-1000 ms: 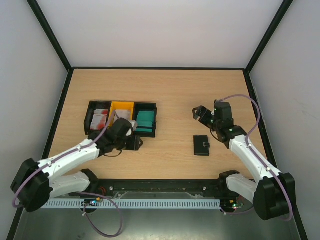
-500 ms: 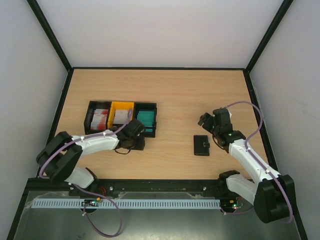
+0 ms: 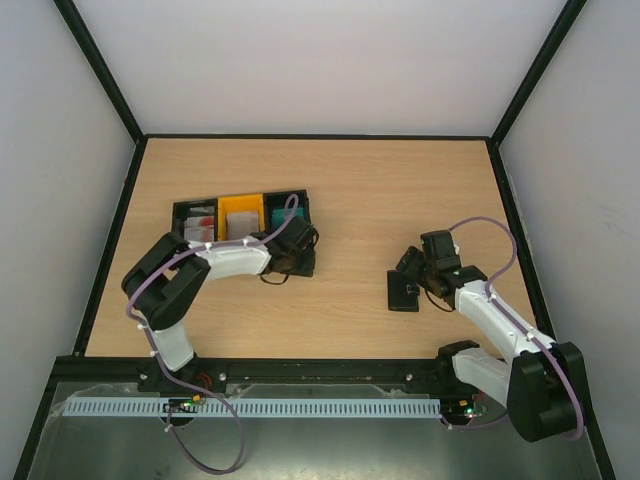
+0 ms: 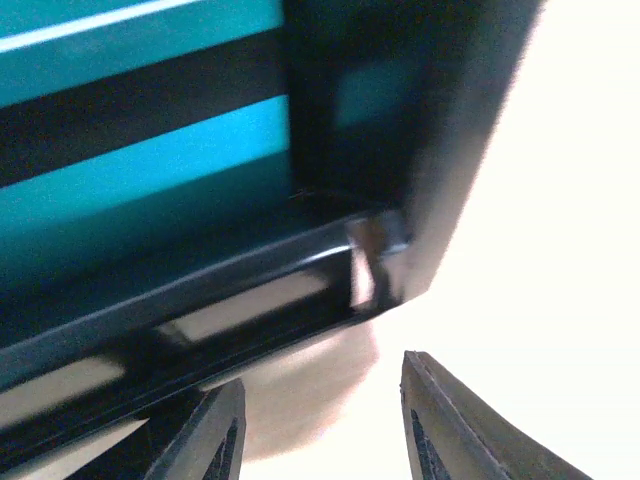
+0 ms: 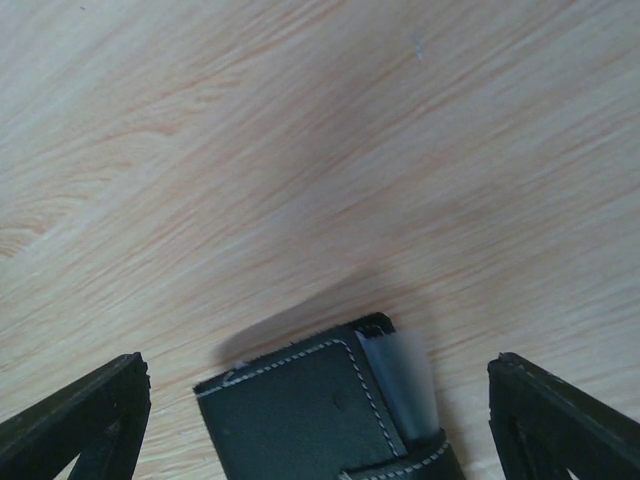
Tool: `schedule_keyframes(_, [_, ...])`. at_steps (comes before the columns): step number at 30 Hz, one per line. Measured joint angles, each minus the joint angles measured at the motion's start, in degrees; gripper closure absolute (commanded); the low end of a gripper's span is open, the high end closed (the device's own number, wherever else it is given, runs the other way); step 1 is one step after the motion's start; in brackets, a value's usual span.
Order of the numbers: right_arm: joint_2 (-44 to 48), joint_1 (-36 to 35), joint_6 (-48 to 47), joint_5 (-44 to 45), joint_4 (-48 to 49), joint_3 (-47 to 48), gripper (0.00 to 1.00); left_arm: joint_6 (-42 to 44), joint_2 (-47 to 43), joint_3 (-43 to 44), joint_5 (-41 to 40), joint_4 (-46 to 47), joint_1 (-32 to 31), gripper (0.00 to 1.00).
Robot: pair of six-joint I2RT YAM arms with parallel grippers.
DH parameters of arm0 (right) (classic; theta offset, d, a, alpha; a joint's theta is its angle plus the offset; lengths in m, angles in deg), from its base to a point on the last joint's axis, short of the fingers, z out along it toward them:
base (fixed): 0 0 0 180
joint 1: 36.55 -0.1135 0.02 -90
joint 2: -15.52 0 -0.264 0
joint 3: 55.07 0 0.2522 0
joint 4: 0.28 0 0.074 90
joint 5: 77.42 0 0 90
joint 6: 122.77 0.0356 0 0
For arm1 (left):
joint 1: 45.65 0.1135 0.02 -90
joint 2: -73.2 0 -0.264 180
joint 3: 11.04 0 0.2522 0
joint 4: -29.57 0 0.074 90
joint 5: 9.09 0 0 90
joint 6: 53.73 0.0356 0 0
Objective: Put the credit cards into the card holder
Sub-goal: Move the storage box to the center of the board, then turn over the card holder at the center of the board.
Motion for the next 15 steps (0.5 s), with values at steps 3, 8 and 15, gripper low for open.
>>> schedule_keyframes(3, [-0.04,0.0,0.52,0.39,-2.1,0.0,0.11,1.31,3.58,4.09,-0.61,0.52,0.02,0.53])
schedule_keyframes(8, [0.13,-0.02,1.03,-0.22,-4.96,-0.04,0.14,2.97,7.45,8.24,-0.87,2.36,0.37,0.53])
schedule_keyframes(15, [-0.96,-0.33,-0.11,-7.17,-6.34,-0.33,0.15,0.79,8.61,9.01,7.28,7.17,0.48,0.49])
